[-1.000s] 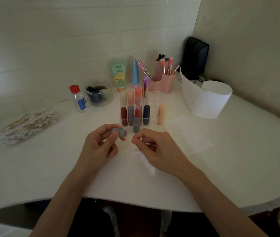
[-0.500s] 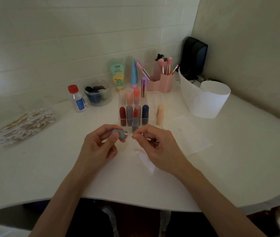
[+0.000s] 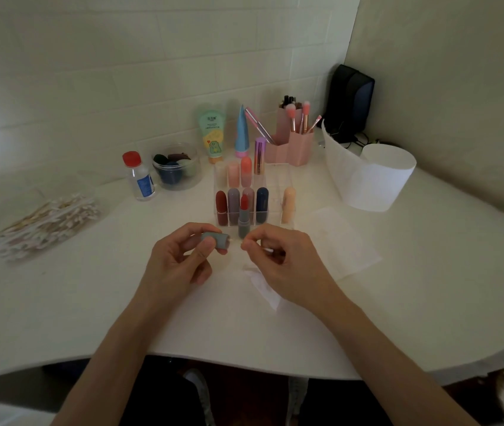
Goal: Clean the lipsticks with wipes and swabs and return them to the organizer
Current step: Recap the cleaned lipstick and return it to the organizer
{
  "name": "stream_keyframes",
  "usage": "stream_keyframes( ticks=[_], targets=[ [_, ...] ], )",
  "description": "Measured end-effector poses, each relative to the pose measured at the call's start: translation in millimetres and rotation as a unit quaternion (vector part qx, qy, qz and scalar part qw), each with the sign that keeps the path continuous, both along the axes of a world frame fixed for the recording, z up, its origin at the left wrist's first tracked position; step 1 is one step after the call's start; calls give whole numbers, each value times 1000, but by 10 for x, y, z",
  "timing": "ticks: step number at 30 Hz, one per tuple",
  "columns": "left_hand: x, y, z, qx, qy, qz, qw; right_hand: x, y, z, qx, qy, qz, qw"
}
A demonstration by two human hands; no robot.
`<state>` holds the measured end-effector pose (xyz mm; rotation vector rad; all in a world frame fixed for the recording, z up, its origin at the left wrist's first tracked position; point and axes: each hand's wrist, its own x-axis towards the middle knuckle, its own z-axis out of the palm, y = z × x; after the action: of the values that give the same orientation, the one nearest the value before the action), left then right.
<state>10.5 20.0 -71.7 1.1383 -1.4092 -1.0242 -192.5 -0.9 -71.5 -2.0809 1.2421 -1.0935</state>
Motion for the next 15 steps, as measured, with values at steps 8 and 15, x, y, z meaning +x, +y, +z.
stream_keyframes(
  ticks=[8, 15],
  targets=[
    [12, -2, 0, 2, 20, -11, 1000, -33, 11, 3, 13, -9, 52, 999],
    [-9, 3, 6, 9, 28, -2, 1000, -121, -46, 37, -20, -32, 50, 998]
  ],
)
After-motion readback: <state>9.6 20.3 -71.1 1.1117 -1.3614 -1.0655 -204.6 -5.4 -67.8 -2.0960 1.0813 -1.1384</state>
